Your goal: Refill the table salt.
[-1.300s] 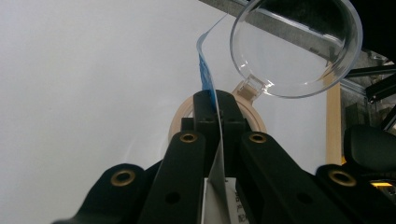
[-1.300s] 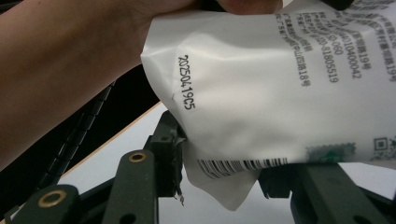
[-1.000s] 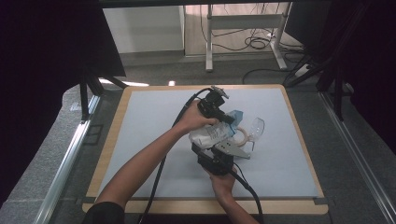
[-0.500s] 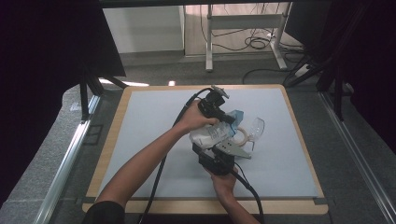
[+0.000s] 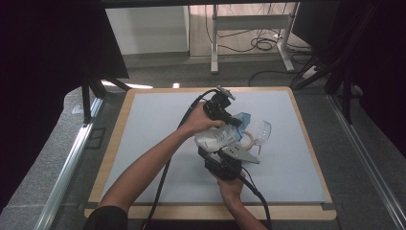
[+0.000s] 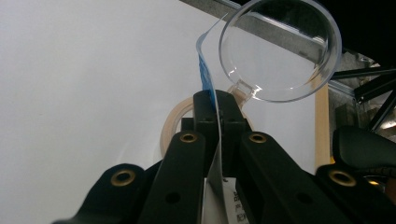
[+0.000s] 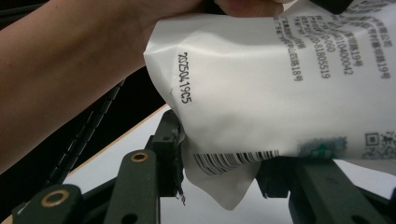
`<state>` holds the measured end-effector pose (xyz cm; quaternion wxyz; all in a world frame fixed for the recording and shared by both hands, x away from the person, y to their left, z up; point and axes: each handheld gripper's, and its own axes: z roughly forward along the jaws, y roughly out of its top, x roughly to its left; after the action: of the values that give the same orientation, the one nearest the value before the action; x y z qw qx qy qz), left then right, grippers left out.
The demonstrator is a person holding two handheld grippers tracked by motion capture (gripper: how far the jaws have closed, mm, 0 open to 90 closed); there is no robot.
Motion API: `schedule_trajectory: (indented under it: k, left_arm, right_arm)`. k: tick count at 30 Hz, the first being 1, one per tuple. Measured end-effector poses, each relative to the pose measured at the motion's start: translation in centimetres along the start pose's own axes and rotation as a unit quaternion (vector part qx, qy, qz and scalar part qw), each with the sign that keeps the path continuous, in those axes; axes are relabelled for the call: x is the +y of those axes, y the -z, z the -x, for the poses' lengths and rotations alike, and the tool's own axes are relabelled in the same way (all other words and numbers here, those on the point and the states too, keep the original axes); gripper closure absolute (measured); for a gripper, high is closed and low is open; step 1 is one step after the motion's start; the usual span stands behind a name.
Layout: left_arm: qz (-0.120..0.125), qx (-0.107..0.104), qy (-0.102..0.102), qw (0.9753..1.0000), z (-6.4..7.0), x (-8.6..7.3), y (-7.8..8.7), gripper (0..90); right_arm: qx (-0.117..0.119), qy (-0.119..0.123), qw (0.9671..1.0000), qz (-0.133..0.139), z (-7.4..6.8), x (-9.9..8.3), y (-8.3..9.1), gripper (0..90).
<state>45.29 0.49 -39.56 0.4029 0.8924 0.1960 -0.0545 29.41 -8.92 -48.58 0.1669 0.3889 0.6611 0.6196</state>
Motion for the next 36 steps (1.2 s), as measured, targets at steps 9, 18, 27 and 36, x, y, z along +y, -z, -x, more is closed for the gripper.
schedule_trajectory:
  k: [9,18,27,36]
  left_arm:
    - [-0.002,0.001,0.001,1.0000,-0.17,0.09,-0.23,89.5]
    - [-0.005,0.002,-0.002,1.0000,-0.02,0.28,-0.23,89.5]
    - [-0.006,0.003,0.000,1.0000,-0.06,0.11,-0.23,89.5]
    - [-0.006,0.003,-0.002,1.0000,-0.01,0.09,-0.15,89.5]
  right_arm:
    - [-0.012,-0.011,0.9999,-0.003,-0.13,0.13,-0.22,58.7]
    - [-0.015,-0.012,0.9998,0.000,-0.20,0.26,-0.19,58.7]
    - [-0.014,-0.009,0.9999,-0.001,-0.31,0.21,-0.29,58.7]
    - [-0.013,-0.005,0.9999,0.000,-0.34,0.23,-0.30,58.8]
